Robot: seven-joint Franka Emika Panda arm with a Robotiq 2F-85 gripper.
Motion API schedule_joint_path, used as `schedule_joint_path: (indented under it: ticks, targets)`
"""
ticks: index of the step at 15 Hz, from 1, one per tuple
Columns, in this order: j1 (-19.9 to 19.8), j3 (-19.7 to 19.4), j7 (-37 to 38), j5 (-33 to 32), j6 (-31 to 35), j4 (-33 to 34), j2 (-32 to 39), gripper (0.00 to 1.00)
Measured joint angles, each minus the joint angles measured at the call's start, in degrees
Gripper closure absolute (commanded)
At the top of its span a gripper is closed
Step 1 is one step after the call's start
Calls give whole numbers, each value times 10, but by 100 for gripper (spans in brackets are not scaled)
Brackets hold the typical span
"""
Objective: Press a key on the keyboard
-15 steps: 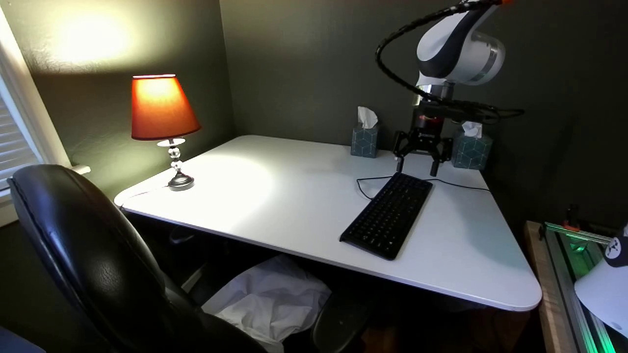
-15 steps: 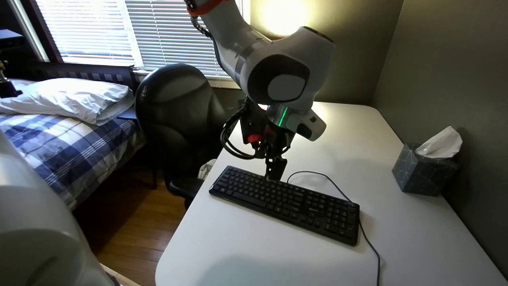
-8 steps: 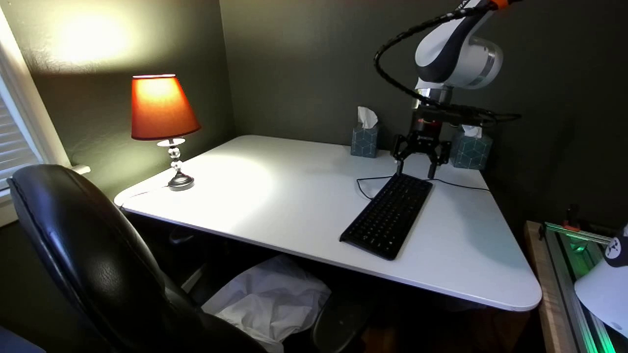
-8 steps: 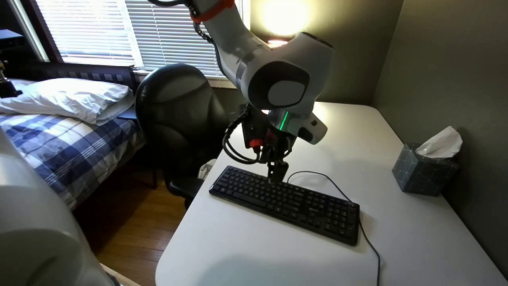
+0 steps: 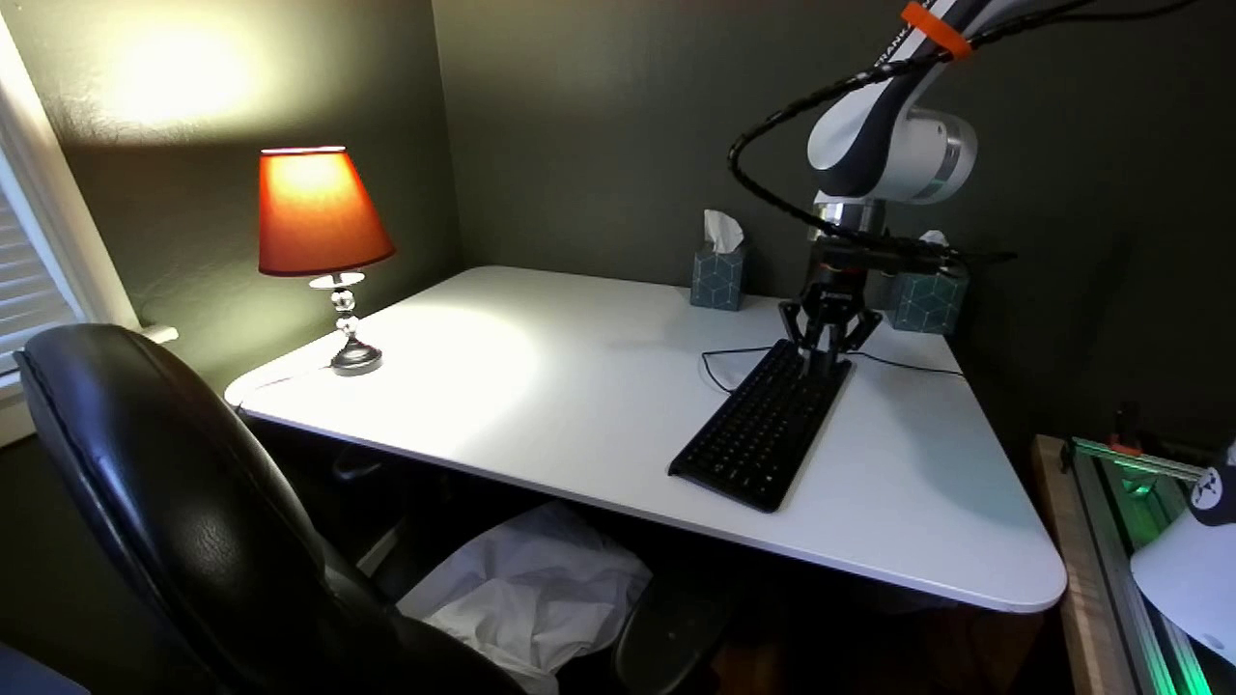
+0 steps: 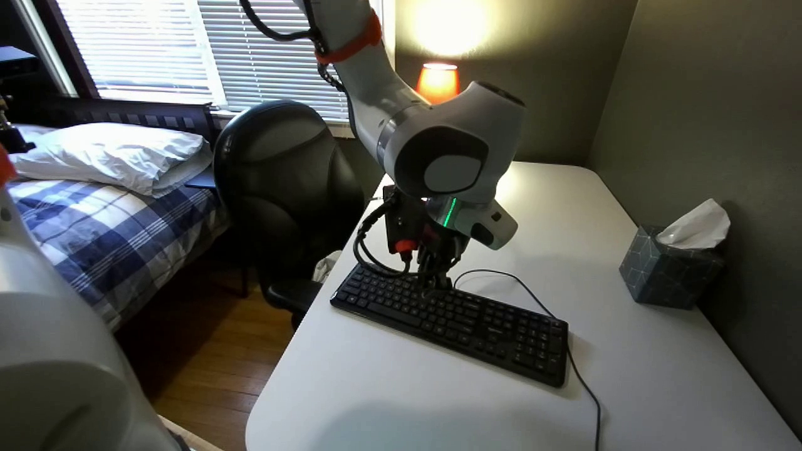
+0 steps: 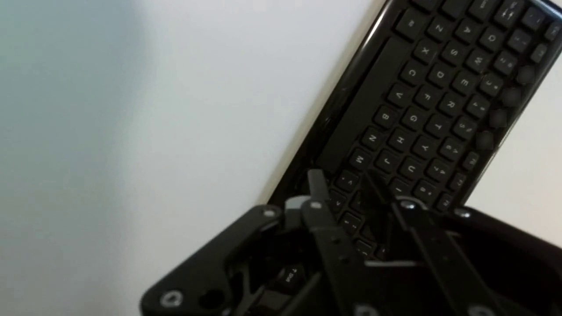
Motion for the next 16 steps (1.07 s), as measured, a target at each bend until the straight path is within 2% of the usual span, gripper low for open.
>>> schedule_joint_path:
  ticks: [16]
  targets:
    - [-18,-14,10,37,1,55,97,100]
